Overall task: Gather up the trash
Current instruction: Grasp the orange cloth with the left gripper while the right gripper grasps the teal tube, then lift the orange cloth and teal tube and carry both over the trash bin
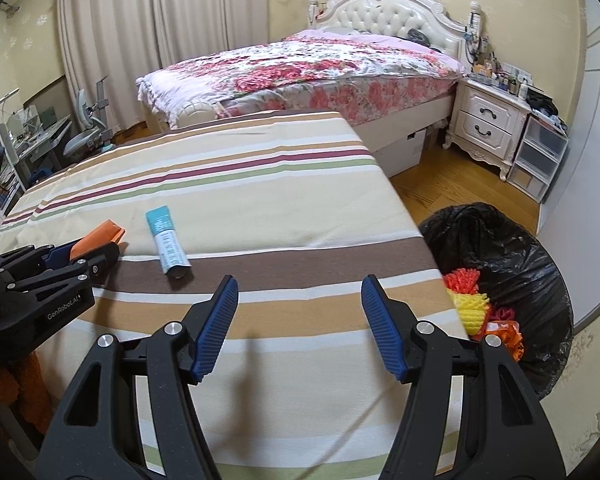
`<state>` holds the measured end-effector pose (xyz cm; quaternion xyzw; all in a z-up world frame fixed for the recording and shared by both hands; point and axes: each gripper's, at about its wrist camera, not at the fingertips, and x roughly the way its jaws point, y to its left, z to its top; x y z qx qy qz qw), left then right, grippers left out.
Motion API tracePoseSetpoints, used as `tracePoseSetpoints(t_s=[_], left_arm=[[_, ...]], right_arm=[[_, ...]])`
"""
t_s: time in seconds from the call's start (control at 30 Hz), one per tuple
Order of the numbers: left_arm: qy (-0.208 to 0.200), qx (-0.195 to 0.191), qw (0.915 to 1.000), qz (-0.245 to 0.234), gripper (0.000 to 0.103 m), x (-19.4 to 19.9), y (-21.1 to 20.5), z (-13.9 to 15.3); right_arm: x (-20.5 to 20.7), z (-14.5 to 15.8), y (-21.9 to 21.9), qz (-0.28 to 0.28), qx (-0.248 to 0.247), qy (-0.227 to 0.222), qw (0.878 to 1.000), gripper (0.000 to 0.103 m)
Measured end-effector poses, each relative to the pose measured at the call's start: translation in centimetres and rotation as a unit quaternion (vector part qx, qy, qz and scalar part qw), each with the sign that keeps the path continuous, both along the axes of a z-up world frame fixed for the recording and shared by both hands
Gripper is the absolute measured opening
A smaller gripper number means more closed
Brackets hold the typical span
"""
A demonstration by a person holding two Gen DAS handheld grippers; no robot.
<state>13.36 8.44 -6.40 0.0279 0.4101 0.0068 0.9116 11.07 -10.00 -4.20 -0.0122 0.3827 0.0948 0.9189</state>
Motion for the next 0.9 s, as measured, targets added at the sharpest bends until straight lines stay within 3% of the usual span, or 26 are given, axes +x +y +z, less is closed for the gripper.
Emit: tracePoseSetpoints(t_s=[0.53,0.73,0.9], left_arm=[[0.006,-0.001,0.9949,0.100,0.037,-3.0,9.7,0.0],[0.004,-0.013,0.9945,0.104,0.037,-3.4,10.4,0.0],[0.005,-0.018,0.9944,0.104,0.037,-3.3,10.7,-0.1]], right_arm=[[3.3,-0.2,7.9,0.084,-0.007,0.024,0.996,0.060],[4.6,-1.1,10.4,0.102,-0.037,0.039,0.993,0.050],[4.3,-1.6,10.6,0.106,-0.050,0.045,0.992,0.027]])
